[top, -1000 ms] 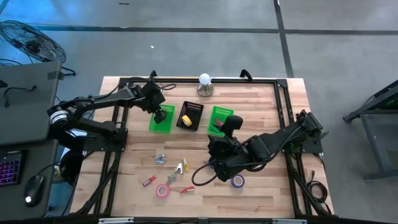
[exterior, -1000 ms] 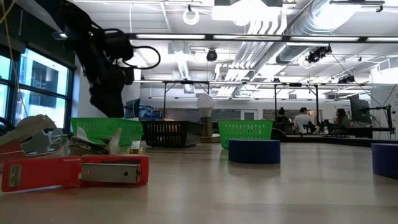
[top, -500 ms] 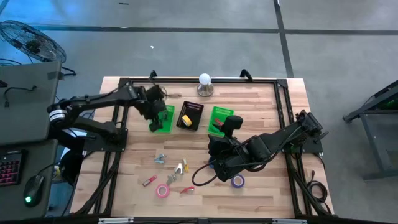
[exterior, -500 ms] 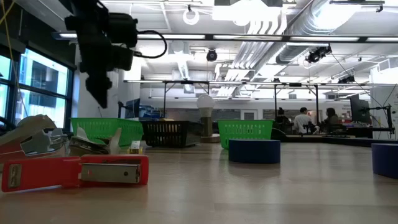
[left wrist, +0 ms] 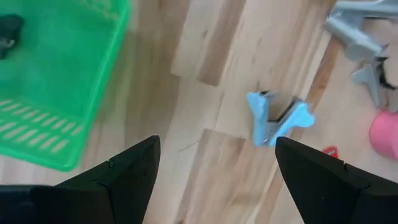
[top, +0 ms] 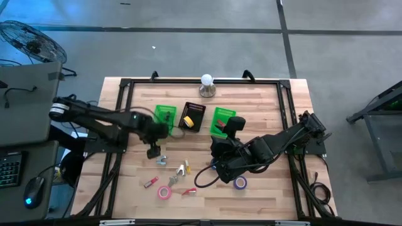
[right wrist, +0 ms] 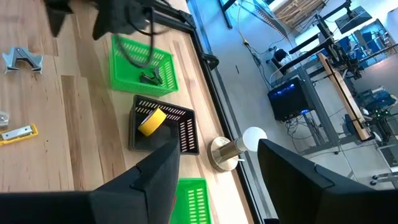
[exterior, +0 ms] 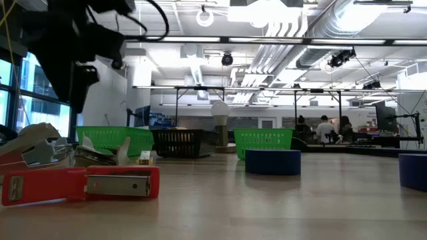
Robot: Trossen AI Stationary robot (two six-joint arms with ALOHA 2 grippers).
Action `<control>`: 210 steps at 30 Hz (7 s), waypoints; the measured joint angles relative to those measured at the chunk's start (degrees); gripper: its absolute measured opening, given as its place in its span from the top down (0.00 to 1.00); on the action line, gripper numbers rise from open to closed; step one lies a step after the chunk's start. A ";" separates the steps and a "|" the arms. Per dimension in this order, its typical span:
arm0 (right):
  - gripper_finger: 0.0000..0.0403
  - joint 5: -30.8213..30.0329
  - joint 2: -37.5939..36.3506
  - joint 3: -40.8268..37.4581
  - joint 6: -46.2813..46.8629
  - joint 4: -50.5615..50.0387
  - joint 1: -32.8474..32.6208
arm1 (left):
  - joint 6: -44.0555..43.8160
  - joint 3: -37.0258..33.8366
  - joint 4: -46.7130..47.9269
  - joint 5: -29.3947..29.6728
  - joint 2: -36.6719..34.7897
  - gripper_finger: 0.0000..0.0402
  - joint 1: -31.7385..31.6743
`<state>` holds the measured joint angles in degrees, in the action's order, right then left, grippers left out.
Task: Pick and place Stapler, Stapler remover, tape
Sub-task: Put the light blue staple remover into the left green bin, then put the left red stapler into the right green bin
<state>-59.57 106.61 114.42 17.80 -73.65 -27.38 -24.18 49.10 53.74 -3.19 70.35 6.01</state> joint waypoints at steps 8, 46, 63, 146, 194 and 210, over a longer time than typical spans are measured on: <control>0.48 1.67 0.00 0.01 0.15 0.01 0.00 | -15.91 -2.06 -1.49 9.76 0.00 0.22 14.63; 0.48 5.35 0.00 0.01 0.36 2.43 0.02 | -14.98 -19.21 -30.56 11.56 0.04 0.22 21.76; 0.48 7.52 0.00 0.01 -0.11 4.56 0.00 | -11.54 -19.06 -33.86 14.19 7.24 0.22 21.82; 0.48 5.37 0.00 0.01 -3.17 2.64 0.44 | -7.85 1.31 0.10 -7.84 2.08 0.16 -4.65; 0.48 18.18 0.00 0.01 -3.75 9.62 -1.38 | -59.02 -0.93 -14.56 9.24 21.81 0.75 43.90; 0.48 18.33 0.00 0.01 -16.43 18.37 -5.51 | -42.61 19.88 6.53 42.06 19.85 0.85 43.12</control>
<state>-41.24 106.61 114.43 1.37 -55.28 -32.89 -66.79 68.98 60.27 38.87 90.19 49.12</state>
